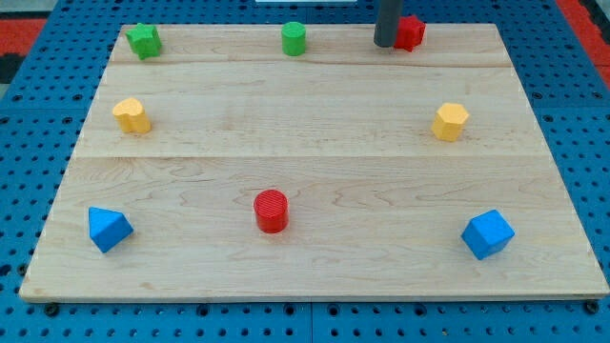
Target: Move the red star slightly to the bottom
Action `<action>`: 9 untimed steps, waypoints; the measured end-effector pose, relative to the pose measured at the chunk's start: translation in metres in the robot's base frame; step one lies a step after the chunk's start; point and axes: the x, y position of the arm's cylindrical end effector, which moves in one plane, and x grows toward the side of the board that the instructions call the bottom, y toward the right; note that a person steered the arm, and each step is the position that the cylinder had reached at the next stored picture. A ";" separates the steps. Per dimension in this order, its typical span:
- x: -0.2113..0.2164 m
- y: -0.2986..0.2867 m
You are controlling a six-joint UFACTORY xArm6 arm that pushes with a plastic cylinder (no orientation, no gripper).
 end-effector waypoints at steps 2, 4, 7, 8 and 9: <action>-0.006 0.000; -0.037 0.016; 0.020 0.040; -0.023 0.023; 0.005 0.080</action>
